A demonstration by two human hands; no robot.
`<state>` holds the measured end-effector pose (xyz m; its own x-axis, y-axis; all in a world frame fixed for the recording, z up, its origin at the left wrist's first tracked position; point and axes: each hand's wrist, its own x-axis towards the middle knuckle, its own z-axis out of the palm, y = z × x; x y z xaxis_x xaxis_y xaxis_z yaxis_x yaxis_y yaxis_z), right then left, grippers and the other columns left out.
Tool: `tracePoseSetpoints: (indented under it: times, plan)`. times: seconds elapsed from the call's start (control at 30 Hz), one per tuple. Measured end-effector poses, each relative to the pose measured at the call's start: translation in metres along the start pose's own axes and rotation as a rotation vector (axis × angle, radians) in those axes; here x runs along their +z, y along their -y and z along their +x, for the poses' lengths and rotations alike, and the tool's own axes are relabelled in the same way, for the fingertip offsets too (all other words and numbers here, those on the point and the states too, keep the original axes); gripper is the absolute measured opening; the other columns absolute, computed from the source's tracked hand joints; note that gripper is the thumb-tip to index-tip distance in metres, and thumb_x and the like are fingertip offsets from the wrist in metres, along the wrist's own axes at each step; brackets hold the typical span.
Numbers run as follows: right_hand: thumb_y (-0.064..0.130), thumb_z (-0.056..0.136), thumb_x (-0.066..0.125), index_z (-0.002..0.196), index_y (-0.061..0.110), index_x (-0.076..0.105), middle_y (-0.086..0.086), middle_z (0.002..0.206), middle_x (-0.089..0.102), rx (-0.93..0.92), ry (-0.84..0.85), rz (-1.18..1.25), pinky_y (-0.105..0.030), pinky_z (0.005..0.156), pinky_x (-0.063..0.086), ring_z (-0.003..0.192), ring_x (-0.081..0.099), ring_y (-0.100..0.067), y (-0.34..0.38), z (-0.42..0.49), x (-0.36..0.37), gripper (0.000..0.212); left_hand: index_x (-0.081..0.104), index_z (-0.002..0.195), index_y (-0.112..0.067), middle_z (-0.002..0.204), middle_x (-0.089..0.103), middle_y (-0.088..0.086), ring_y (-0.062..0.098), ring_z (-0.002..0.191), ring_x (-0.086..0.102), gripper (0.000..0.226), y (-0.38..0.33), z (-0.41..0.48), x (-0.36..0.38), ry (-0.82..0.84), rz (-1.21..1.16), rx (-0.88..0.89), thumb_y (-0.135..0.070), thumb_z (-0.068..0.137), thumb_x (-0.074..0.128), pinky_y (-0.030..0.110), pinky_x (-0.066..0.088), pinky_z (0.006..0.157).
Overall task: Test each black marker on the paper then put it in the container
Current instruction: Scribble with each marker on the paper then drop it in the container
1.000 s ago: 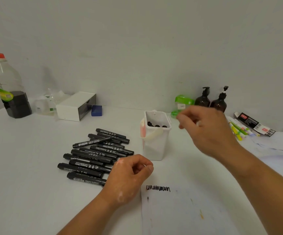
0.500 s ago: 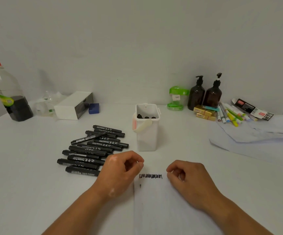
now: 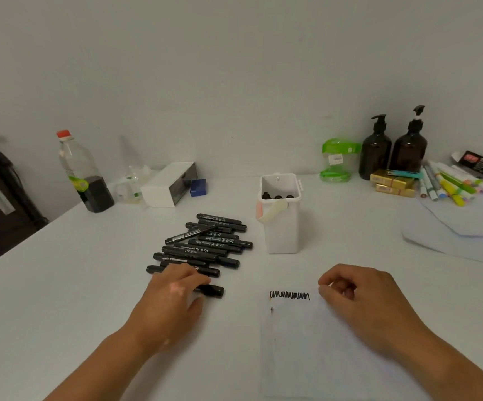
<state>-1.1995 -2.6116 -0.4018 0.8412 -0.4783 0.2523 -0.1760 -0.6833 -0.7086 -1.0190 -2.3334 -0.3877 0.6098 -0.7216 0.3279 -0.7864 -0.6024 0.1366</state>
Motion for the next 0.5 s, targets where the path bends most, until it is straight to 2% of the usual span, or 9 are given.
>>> tracePoseSetpoints:
  times: [0.1, 0.3, 0.4, 0.5]
  plan:
    - [0.029, 0.083, 0.076, 0.074, 0.038, 0.072, 0.023, 0.072, 0.068, -0.001, 0.007, 0.007, -0.015, 0.065, 0.046, 0.068, 0.059, -0.007, 0.001, -0.001, -0.001, 0.013, 0.078, 0.104, -0.021, 0.095, 0.07, -0.004, 0.022, 0.088, 0.066, 0.027, -0.007, 0.002, 0.001, -0.004, 0.018, 0.039, -0.015, 0.077, 0.082, 0.039, 0.055, 0.076]
    - [0.027, 0.085, 0.076, 0.076, 0.035, 0.073, 0.025, 0.073, 0.067, -0.005, 0.015, 0.024, -0.012, 0.065, 0.045, 0.066, 0.058, -0.006, 0.003, -0.003, -0.004, 0.013, 0.073, 0.114, -0.028, 0.1, 0.063, -0.009, 0.013, 0.095, 0.058, 0.022, -0.023, 0.003, 0.003, 0.039, -0.039, 0.089, -0.028, 0.094, 0.065, 0.027, 0.044, 0.083]
    - [0.027, 0.084, 0.076, 0.075, 0.035, 0.072, 0.023, 0.071, 0.067, -0.01, 0.005, 0.038, -0.014, 0.064, 0.045, 0.067, 0.058, -0.01, 0.004, -0.004, -0.005, 0.013, 0.07, 0.11, -0.029, 0.095, 0.06, -0.015, 0.003, 0.089, 0.056, 0.016, -0.036, 0.01, -0.004, 0.009, -0.163, 0.062, -0.028, 0.095, 0.063, 0.02, 0.044, 0.081]
    - [0.027, 0.084, 0.077, 0.076, 0.034, 0.073, 0.02, 0.071, 0.068, -0.01, 0.012, 0.05, -0.015, 0.064, 0.045, 0.068, 0.058, -0.011, 0.005, -0.003, -0.005, 0.011, 0.067, 0.103, -0.034, 0.086, 0.064, -0.019, 0.0, 0.084, 0.061, 0.011, -0.054, 0.023, -0.017, -0.008, -0.368, -0.008, -0.03, 0.094, 0.064, 0.012, 0.047, 0.074]
